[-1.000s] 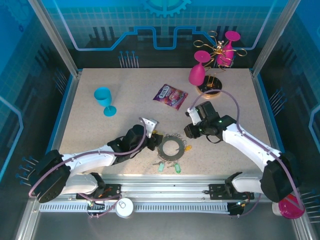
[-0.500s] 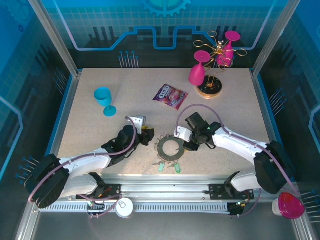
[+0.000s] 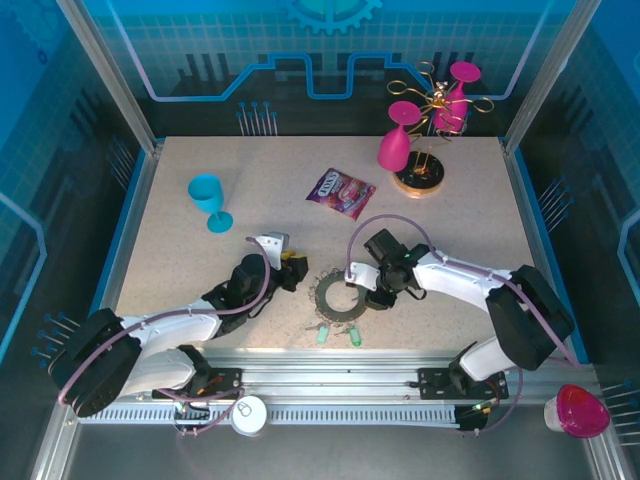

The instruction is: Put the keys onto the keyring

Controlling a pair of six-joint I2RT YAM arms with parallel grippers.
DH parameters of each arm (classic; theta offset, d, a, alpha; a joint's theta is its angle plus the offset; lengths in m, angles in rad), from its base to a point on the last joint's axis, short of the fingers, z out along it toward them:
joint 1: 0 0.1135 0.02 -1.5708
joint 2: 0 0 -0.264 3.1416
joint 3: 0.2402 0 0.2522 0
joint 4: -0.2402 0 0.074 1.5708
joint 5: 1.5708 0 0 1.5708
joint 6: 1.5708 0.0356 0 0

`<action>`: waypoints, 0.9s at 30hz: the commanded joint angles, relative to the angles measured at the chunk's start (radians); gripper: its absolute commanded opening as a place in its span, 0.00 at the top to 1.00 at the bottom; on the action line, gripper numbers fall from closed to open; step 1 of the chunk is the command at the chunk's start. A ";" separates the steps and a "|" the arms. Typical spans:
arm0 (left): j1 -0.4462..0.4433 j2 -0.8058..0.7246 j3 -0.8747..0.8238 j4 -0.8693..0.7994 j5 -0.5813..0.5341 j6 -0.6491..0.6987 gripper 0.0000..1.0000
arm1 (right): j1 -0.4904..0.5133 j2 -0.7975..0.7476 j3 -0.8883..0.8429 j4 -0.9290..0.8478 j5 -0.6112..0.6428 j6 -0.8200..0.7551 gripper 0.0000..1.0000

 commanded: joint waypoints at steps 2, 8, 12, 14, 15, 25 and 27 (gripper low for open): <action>0.008 -0.012 -0.014 0.035 0.014 0.016 0.61 | 0.000 0.029 0.034 -0.001 0.005 0.025 0.68; 0.007 0.000 -0.008 0.039 0.018 0.018 0.61 | -0.001 0.052 0.045 0.018 -0.004 0.030 0.76; 0.008 -0.002 -0.007 0.035 0.019 0.020 0.62 | -0.006 0.047 0.049 0.023 0.001 0.031 0.88; 0.007 -0.005 -0.006 0.032 0.019 0.021 0.62 | -0.008 0.037 0.049 0.022 0.001 0.031 0.95; 0.008 -0.005 -0.005 0.030 0.018 0.021 0.62 | -0.009 0.032 0.046 0.021 0.003 0.030 0.99; 0.008 -0.052 -0.001 0.004 0.081 0.114 0.63 | -0.006 -0.069 0.082 -0.033 -0.099 0.033 1.00; 0.007 -0.067 -0.003 0.002 0.146 0.177 0.64 | -0.002 -0.092 0.096 -0.056 -0.128 0.031 1.00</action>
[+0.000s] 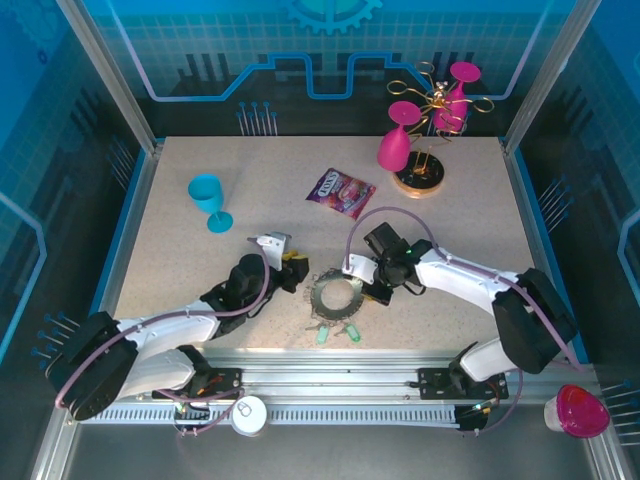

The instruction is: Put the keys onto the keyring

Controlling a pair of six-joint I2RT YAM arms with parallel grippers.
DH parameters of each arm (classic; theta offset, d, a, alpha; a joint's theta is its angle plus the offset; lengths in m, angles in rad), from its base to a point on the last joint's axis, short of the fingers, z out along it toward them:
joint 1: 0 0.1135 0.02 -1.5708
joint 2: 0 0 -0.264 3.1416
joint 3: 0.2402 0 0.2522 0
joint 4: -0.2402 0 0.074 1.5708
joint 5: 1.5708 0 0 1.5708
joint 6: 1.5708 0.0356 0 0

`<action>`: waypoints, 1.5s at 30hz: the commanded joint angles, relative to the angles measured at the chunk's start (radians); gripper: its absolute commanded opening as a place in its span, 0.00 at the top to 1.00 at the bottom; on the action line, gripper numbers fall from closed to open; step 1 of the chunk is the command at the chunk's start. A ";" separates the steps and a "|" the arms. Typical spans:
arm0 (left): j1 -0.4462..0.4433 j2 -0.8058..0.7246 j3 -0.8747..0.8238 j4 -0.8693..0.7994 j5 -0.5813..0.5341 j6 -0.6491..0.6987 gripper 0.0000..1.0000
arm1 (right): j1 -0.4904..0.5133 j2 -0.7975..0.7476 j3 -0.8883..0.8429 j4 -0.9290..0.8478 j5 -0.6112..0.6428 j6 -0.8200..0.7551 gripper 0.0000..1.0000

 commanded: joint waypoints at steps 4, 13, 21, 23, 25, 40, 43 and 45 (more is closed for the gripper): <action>0.007 -0.061 0.007 -0.038 0.275 0.249 0.68 | 0.014 -0.080 0.090 -0.101 -0.133 -0.014 1.00; 0.007 -0.083 0.061 -0.175 0.463 0.414 0.75 | 0.051 -0.101 0.194 -0.178 -0.258 -0.017 1.00; 0.007 0.001 0.058 -0.053 0.551 0.460 0.75 | 0.084 -0.090 0.242 -0.214 -0.291 -0.028 1.00; 0.007 0.031 0.061 -0.027 0.584 0.472 0.74 | 0.089 -0.086 0.254 -0.219 -0.292 -0.030 1.00; 0.007 0.057 0.062 0.013 0.612 0.478 0.73 | 0.095 -0.079 0.265 -0.222 -0.296 -0.032 1.00; 0.008 0.103 0.061 0.108 0.683 0.496 0.73 | 0.132 -0.038 0.311 -0.238 -0.299 -0.068 1.00; 0.008 0.104 0.059 0.118 0.705 0.494 0.74 | 0.137 -0.032 0.316 -0.233 -0.293 -0.068 1.00; 0.007 0.105 0.056 0.128 0.713 0.494 0.74 | 0.141 -0.029 0.319 -0.230 -0.288 -0.068 1.00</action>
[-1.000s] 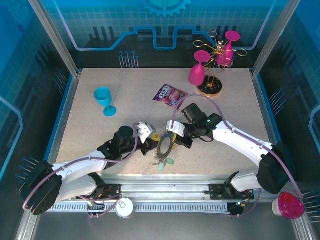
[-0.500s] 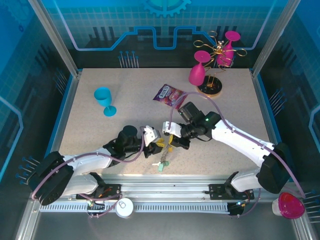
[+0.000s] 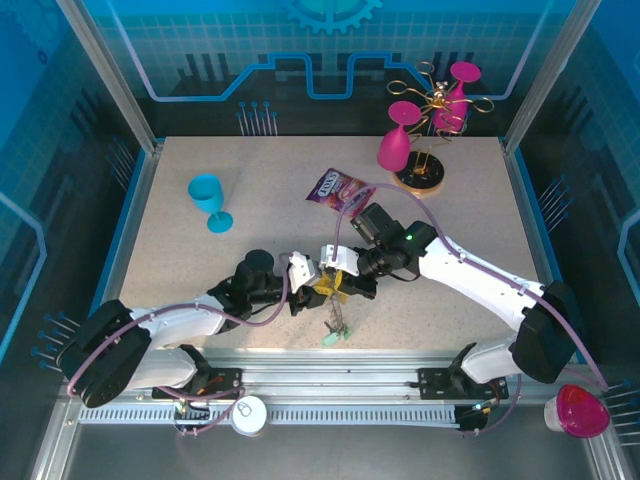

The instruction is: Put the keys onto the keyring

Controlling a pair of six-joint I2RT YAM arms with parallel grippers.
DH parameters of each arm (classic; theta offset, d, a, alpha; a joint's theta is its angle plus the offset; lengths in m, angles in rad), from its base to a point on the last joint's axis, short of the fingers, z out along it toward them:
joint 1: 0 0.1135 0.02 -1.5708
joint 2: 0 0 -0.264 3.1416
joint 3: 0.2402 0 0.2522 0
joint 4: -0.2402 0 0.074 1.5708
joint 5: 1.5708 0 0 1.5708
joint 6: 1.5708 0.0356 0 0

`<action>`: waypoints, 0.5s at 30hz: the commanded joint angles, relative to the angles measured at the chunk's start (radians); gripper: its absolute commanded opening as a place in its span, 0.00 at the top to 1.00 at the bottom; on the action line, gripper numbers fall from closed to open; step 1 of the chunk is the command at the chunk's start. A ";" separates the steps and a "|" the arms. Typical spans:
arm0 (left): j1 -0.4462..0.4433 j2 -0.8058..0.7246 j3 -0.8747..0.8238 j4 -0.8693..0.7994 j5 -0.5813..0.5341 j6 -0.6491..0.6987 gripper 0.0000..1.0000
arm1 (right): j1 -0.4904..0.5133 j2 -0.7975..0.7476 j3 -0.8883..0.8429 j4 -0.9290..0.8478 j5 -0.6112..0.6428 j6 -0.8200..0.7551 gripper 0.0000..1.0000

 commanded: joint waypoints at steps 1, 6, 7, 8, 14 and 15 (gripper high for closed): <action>0.003 0.009 0.018 0.087 0.065 0.019 0.75 | 0.028 0.018 0.037 -0.003 -0.019 -0.013 1.00; 0.003 0.003 0.008 0.095 0.073 0.020 0.75 | 0.029 0.020 0.037 0.003 0.019 -0.007 1.00; 0.003 -0.001 0.006 0.083 0.068 0.027 0.76 | 0.030 0.018 0.035 0.006 0.030 -0.005 1.00; 0.002 -0.006 0.005 0.072 0.061 0.032 0.77 | 0.029 0.017 0.034 0.006 0.039 -0.005 1.00; 0.002 -0.051 -0.005 -0.003 0.038 0.066 0.78 | 0.030 0.011 0.034 0.000 0.052 -0.006 1.00; 0.003 -0.056 -0.008 -0.004 0.040 0.066 0.77 | 0.030 0.014 0.035 0.000 0.053 -0.007 1.00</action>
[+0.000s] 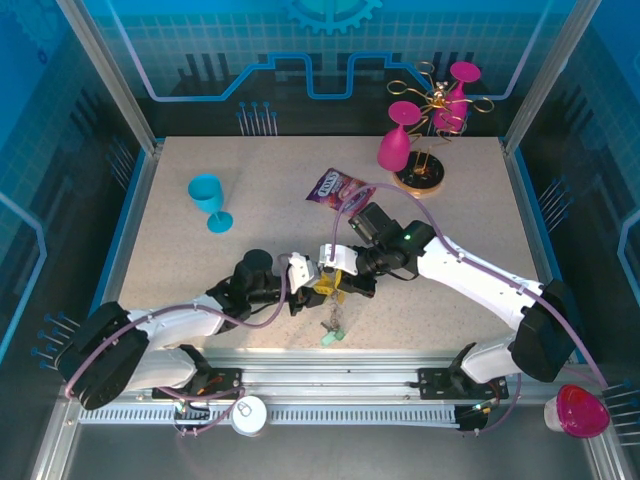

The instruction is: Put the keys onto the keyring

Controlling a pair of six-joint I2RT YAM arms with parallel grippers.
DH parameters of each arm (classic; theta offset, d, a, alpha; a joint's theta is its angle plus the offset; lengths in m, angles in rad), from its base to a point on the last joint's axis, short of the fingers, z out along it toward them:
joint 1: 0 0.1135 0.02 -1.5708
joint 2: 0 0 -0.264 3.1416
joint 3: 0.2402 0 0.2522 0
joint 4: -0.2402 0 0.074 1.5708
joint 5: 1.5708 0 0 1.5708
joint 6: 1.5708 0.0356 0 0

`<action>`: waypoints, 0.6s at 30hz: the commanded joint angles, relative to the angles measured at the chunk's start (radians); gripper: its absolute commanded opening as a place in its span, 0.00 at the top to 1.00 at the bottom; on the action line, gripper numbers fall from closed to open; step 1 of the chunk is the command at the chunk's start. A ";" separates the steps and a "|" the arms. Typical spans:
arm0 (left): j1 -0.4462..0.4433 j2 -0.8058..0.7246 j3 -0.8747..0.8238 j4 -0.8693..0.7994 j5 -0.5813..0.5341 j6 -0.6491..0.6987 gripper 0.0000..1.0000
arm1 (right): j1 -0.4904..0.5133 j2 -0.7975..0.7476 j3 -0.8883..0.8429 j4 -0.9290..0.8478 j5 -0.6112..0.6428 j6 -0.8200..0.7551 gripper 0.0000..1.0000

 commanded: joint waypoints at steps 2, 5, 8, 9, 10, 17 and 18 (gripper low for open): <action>0.002 -0.038 -0.010 0.000 0.027 0.035 0.75 | 0.025 0.010 0.028 -0.001 -0.005 -0.007 1.00; 0.001 -0.032 -0.007 0.002 0.029 0.035 0.74 | 0.033 0.013 0.033 0.002 -0.018 -0.006 1.00; 0.001 -0.019 -0.002 0.000 0.035 0.036 0.75 | 0.035 0.010 0.032 0.014 -0.027 0.000 1.00; 0.001 -0.015 0.001 0.003 0.040 0.037 0.75 | 0.035 0.010 0.030 0.016 -0.031 0.002 1.00; 0.001 -0.012 0.001 0.008 0.041 0.035 0.76 | 0.036 0.008 0.030 0.020 -0.038 0.003 1.00; 0.001 -0.002 0.000 0.020 0.037 0.037 0.79 | 0.028 -0.002 0.007 0.048 -0.075 0.020 1.00; 0.000 -0.003 -0.003 0.022 0.032 0.038 0.80 | 0.025 -0.006 0.000 0.052 -0.083 0.019 1.00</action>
